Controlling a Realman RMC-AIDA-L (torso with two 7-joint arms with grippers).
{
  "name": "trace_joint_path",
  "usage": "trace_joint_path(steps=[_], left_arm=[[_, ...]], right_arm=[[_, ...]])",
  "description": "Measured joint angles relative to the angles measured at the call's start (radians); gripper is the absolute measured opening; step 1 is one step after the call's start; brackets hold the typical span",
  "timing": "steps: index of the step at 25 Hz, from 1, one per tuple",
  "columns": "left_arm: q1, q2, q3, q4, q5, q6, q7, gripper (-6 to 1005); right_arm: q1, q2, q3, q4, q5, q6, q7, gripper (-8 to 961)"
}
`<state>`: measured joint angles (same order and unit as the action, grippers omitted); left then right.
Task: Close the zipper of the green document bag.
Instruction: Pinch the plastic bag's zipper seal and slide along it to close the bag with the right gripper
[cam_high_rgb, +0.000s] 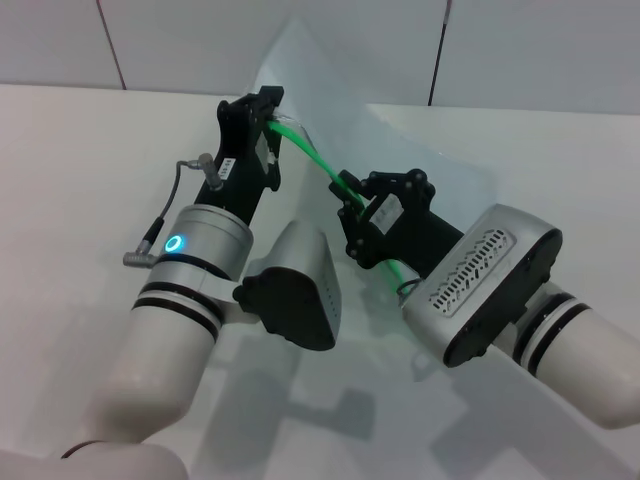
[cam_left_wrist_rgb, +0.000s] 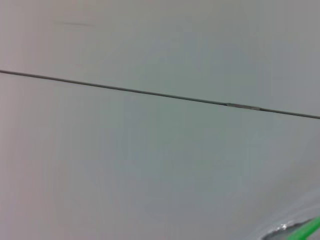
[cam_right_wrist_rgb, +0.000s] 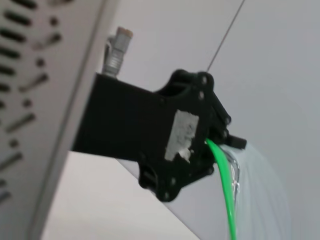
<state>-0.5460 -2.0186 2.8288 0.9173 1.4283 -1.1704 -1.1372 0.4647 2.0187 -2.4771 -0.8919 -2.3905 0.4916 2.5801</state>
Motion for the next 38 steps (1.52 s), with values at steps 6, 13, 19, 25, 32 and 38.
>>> trace_joint_path(steps=[6,13,19,25,32,38], left_arm=[[0.0,0.0,0.0,0.0,0.0,-0.003,-0.01,54],[0.0,0.0,0.0,0.0,-0.002,-0.004,-0.011,55],[0.0,0.0,0.0,0.0,-0.003,-0.003,-0.011,54],[0.0,0.0,0.002,0.0,-0.002,-0.005,-0.011,54],[0.0,0.0,0.003,0.0,-0.001,-0.005,-0.012,55],[0.0,0.0,0.005,0.0,0.0,-0.005,-0.022,54]], right_arm=[[-0.008,0.0,0.011,0.014,0.004,0.001,-0.001,78],[-0.015,0.0,0.023,0.018,0.004,0.002,-0.001,79],[-0.017,0.0,0.033,0.031,0.004,0.002,-0.001,79],[-0.017,0.0,0.04,0.044,0.004,0.002,0.001,79],[-0.017,0.001,0.056,0.066,0.004,0.002,0.002,79],[-0.014,0.002,0.072,0.09,0.004,0.002,0.01,77]])
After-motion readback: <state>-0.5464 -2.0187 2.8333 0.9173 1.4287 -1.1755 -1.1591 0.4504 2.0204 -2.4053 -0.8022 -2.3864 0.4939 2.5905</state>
